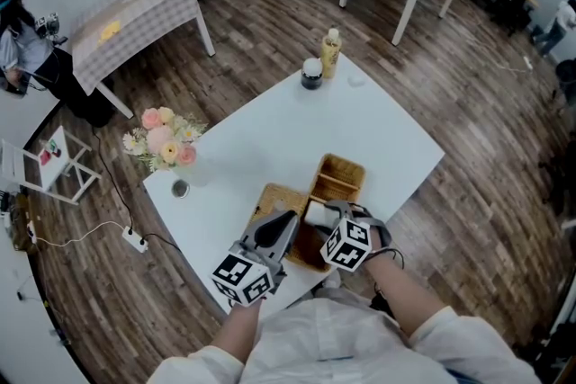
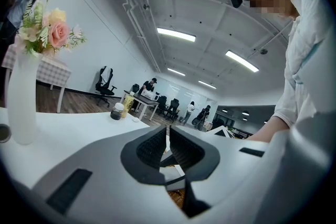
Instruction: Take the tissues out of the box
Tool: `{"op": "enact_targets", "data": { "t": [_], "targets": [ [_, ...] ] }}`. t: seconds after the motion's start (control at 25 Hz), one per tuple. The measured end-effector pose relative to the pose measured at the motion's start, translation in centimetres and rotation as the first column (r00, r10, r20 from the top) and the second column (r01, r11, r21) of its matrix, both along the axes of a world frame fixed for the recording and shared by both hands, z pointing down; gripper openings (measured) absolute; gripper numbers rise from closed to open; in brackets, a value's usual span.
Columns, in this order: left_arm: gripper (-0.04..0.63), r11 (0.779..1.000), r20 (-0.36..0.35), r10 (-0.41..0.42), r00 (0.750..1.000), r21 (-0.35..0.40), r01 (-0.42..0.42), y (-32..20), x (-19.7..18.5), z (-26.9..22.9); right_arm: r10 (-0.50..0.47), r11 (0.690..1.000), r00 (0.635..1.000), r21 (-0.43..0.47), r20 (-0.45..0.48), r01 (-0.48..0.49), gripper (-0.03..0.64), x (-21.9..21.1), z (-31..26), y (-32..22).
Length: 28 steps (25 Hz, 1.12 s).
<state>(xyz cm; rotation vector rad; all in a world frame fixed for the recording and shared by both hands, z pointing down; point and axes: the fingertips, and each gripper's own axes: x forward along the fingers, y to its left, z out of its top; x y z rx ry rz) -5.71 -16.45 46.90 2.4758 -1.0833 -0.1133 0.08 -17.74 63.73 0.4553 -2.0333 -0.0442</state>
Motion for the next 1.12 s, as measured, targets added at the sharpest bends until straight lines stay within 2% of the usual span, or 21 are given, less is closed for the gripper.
{"op": "enact_targets", "data": {
  "t": [0.28, 0.4, 0.56, 0.84, 1.0, 1.12],
  "targets": [
    [0.020, 1.000, -0.006, 0.004, 1.000, 0.008, -0.004, -0.1, 0.3, 0.0, -0.003, 0.999, 0.998, 0.039, 0.070, 0.001, 0.258, -0.2, -2.7, 0.2],
    [0.020, 1.000, -0.005, 0.002, 1.000, 0.009, -0.002, -0.1, 0.4, -0.1, 0.029, 0.999, 0.991, 0.035, 0.131, -0.033, 0.258, 0.1, -3.8, 0.2],
    [0.020, 1.000, 0.001, 0.001, 1.000, 0.005, -0.001, -0.1, 0.4, -0.1, 0.093, 0.995, 0.970, 0.012, 0.225, -0.098, 0.258, 0.7, -4.8, -0.1],
    [0.020, 1.000, 0.009, 0.008, 1.000, 0.004, -0.008, 0.0, 0.9, 0.1, 0.168, 0.984, 0.930, -0.003, 0.326, -0.177, 0.258, 1.7, -6.3, -0.4],
    [0.020, 1.000, 0.014, 0.013, 1.000, 0.001, -0.013, -0.1, 1.2, -0.1, 0.255, 0.966, 0.870, -0.066, 0.422, -0.251, 0.258, 2.3, -7.5, -0.7],
    [0.020, 1.000, 0.010, 0.019, 1.000, 0.003, -0.019, 0.0, 1.4, 0.1, 0.340, 0.939, 0.789, -0.146, 0.512, -0.310, 0.258, 3.0, -8.3, -1.1]
  ]
}}
